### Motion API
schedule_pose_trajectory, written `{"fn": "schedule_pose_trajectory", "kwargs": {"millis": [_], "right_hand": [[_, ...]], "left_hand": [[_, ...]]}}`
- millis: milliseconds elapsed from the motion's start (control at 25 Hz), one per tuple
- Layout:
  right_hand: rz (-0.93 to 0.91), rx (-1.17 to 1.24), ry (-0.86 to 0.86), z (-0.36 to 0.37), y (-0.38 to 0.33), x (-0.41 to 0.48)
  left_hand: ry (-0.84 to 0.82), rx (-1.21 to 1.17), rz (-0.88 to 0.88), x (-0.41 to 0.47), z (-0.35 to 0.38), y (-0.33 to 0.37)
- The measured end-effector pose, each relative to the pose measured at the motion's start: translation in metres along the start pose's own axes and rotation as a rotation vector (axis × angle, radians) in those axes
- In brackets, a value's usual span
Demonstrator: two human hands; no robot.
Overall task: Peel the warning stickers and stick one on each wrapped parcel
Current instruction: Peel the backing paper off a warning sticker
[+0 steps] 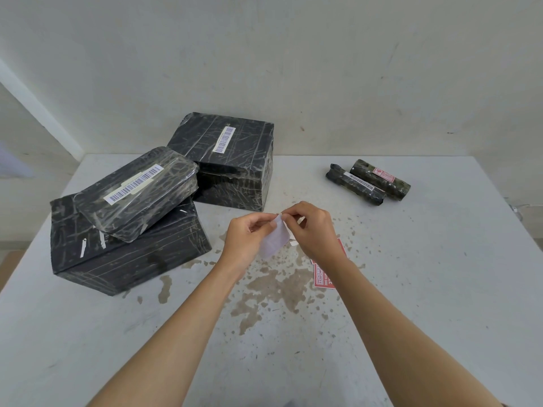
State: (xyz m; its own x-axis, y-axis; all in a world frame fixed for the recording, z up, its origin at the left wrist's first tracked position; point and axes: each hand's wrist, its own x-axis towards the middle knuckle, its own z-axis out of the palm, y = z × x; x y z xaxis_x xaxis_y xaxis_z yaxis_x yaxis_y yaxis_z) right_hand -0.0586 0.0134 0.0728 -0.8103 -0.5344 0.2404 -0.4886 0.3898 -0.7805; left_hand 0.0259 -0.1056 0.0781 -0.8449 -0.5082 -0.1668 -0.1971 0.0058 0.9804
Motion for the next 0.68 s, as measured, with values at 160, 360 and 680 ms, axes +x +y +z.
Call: {"fn": "schedule_pose_trajectory", "kwargs": {"millis": [160, 360, 680], "right_hand": [[0.024, 0.006, 0.050, 0.0019, -0.0010, 0.0024], [0.035, 0.052, -0.009, 0.0002, -0.0003, 0.0010], [0.079, 0.048, 0.026, 0.0044, 0.0043, 0.0092]], "left_hand": [[0.035, 0.012, 0.004, 0.0005, 0.0039, 0.0004], [0.026, 0.001, 0.017, 0.0017, 0.0033, -0.0015], [0.044, 0.022, 0.000, 0.0056, 0.0060, -0.0022]]}}
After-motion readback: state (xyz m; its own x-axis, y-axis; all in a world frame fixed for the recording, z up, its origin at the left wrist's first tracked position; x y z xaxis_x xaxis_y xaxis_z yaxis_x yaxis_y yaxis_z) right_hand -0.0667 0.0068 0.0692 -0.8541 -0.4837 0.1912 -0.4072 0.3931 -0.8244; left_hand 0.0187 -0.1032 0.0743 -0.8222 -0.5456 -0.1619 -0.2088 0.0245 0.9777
